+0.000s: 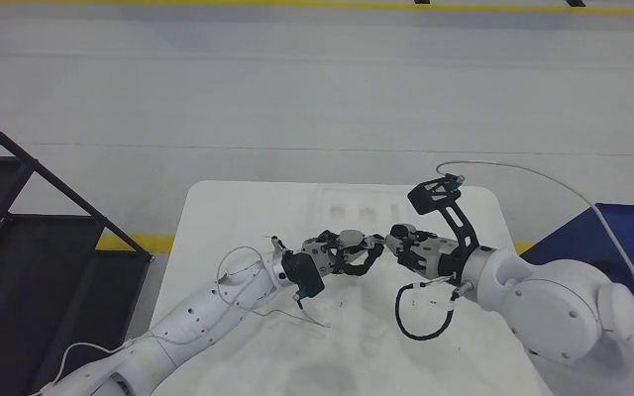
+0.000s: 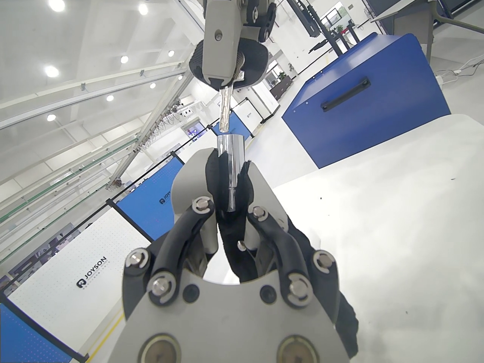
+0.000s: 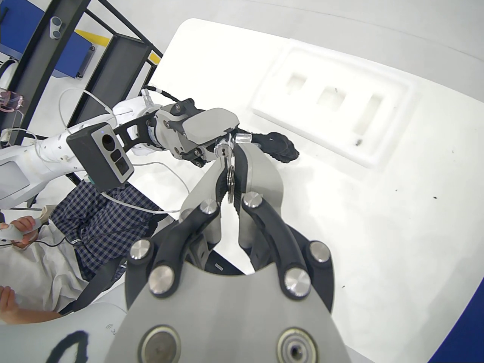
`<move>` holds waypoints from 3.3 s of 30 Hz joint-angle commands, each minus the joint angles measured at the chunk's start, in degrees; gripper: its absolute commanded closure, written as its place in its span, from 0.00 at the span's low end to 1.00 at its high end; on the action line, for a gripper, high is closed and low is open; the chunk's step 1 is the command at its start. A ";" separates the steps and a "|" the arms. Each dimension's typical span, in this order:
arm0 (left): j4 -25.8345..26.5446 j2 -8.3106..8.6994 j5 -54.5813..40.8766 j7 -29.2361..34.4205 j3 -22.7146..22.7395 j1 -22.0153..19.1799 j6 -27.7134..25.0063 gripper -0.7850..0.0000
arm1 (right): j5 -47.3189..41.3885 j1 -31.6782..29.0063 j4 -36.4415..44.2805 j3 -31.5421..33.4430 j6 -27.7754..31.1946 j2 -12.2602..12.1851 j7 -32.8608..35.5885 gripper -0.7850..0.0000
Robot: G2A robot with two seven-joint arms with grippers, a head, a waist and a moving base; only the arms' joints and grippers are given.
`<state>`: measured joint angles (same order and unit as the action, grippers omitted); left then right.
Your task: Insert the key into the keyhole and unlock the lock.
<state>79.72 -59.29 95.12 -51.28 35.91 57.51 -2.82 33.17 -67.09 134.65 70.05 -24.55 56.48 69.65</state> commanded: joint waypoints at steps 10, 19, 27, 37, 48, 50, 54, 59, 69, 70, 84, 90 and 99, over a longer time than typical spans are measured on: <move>-0.14 -0.79 1.76 -0.04 1.75 1.04 -0.46 1.00 | -1.10 -0.27 0.00 -0.11 -1.44 -0.01 0.53 1.00; -0.01 -1.38 3.48 -0.18 2.94 1.85 -0.53 1.00 | -2.03 -0.68 0.00 0.29 -1.91 -0.05 -0.13 1.00; 0.36 -1.76 4.57 -0.49 4.12 2.59 -1.28 1.00 | -2.30 -0.98 0.00 0.42 -2.36 -0.11 -0.37 1.00; 0.76 -2.30 6.20 -0.34 5.04 3.09 -2.75 1.00 | -2.26 -1.03 0.00 0.16 -2.32 -0.22 -0.13 1.00; 1.50 -2.70 7.67 -0.68 6.07 3.63 -4.89 1.00 | -1.14 -0.73 -0.37 -1.01 -1.99 -0.30 0.42 1.00; 1.69 -2.74 8.06 -0.62 6.25 3.74 -5.29 1.00 | -1.05 -0.54 -0.64 -1.21 -1.91 -0.29 0.40 1.00; 2.13 -2.86 8.52 -0.46 6.57 4.01 -6.07 1.00 | -1.08 -0.21 -1.14 -1.75 -1.88 -0.25 0.34 1.00; 2.37 -3.02 8.30 0.10 6.89 4.33 -7.85 1.00 | -1.04 0.21 -1.74 -2.18 -2.09 -0.16 -0.31 1.00; 1.67 -3.27 2.53 1.84 7.87 4.33 -18.34 1.00 | -3.40 0.43 -1.58 -0.10 3.97 -0.22 -3.49 0.00; 1.73 -3.22 1.95 2.55 8.04 4.23 -20.15 1.00 | -3.91 0.48 -1.62 0.16 6.27 -0.28 -3.64 0.00; 6.79 -0.33 -9.82 17.44 16.64 4.92 -47.79 1.00 | -11.72 -2.91 -5.03 9.11 39.70 -2.32 0.08 0.00; 7.94 0.42 -17.84 27.84 19.64 4.04 -55.18 1.00 | -13.91 -4.42 -7.26 9.45 46.57 -3.02 3.19 0.00; 8.70 0.61 -29.02 39.27 19.88 2.09 -55.03 1.00 | -14.18 -4.40 -7.75 9.41 46.88 -3.06 3.14 0.00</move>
<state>88.51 -58.63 67.03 -13.26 55.88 59.75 -57.98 19.00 -71.49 126.90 79.46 22.33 53.43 72.79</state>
